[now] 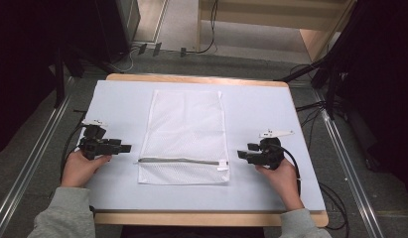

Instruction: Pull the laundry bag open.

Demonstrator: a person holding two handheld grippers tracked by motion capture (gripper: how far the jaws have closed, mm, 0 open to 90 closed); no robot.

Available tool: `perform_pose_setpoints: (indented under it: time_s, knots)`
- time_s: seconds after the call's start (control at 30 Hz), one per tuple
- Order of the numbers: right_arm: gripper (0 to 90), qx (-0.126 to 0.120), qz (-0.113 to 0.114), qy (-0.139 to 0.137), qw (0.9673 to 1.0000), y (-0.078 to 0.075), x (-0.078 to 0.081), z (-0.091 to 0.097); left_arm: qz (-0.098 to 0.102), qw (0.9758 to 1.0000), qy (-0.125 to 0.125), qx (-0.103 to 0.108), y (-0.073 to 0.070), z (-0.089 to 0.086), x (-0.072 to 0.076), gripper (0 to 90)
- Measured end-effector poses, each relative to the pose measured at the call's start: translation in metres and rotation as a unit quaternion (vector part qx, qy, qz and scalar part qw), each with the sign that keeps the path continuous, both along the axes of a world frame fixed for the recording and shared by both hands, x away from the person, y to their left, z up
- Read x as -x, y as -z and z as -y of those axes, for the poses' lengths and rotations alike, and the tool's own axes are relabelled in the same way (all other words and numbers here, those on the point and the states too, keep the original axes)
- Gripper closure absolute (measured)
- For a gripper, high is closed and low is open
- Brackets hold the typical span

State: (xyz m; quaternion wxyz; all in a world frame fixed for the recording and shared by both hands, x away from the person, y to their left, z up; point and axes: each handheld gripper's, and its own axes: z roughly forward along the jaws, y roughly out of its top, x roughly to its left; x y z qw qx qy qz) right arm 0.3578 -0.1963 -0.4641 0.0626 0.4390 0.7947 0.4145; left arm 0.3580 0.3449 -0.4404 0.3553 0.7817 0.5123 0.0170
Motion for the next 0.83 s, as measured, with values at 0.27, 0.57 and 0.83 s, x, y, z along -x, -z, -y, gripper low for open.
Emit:
perform_pose_setpoints:
  time_s: [0.27, 0.57, 0.83]
  knots:
    - [39.4, -0.001, 0.003, 0.020, 0.9998, 0.0001, -0.0001, 0.0059, -0.006, 1.0000, -0.004, 0.001, 0.0018, -0.0002, -0.0026, 36.6]
    - [38.8, 0.003, 0.002, 0.023, 0.9997, 0.0014, -0.0010, 0.0063, -0.008, 0.9999, -0.006, 0.003, 0.0018, -0.0003, -0.0029, 35.8]
    - [32.9, 0.008, 0.008, 0.028, 0.9995, 0.0035, -0.0030, 0.0093, 0.004, 0.9998, -0.015, -0.008, 0.0037, -0.0014, -0.0036, 29.9]
